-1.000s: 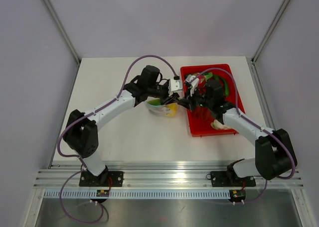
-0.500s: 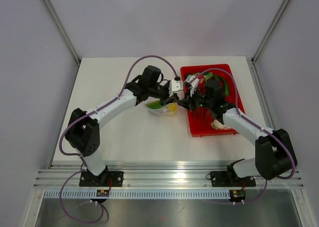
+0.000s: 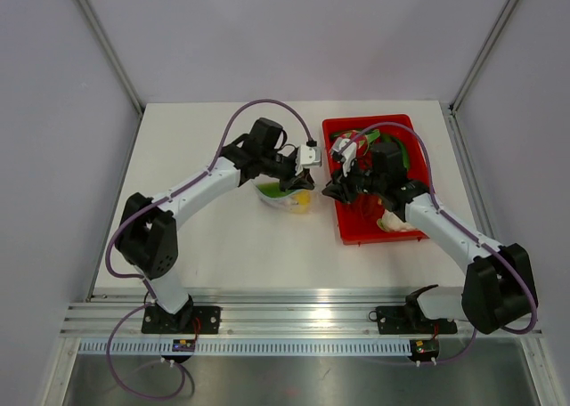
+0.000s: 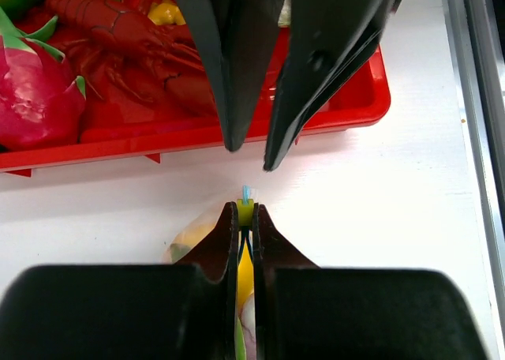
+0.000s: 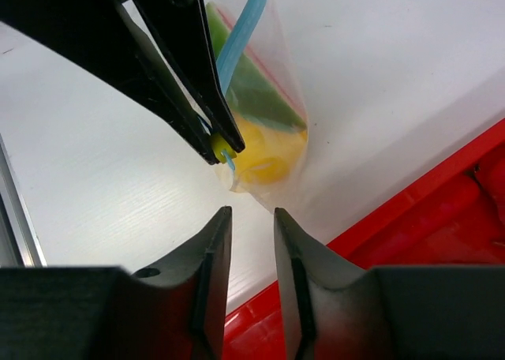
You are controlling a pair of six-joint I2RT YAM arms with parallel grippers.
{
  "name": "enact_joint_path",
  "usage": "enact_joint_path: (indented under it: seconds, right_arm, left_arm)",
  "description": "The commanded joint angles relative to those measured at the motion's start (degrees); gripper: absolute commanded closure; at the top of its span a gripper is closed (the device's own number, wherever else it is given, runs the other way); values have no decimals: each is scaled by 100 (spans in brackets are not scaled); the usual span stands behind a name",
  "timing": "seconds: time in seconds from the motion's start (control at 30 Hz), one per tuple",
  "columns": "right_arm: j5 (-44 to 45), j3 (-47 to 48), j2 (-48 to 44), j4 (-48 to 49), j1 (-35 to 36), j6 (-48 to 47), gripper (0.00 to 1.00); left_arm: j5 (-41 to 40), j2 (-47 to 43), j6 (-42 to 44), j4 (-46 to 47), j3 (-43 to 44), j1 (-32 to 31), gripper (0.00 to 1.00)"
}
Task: Place the food in the zip-top bag and seal the zipper
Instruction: Zip the zipper food storage bag at the center of the board.
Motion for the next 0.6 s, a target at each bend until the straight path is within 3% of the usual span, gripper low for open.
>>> enact_joint_path:
  seconds: [0.0, 0.2, 0.4, 0.57]
  right_arm:
    - [-155, 375, -144, -272, -46, -209, 63]
    - [-525, 525, 85, -414, -37, -33, 55]
    - [-473, 235, 120, 473, 6, 449, 53]
    - [-358, 261, 418, 615, 138, 512, 52]
  left_arm:
    - [333, -228, 150, 19, 158, 79, 100]
    - [342, -254, 98, 54, 202, 79, 100]
    - [377, -193, 45, 63, 263, 88, 100]
    - [438, -175, 27, 45, 307, 88, 100]
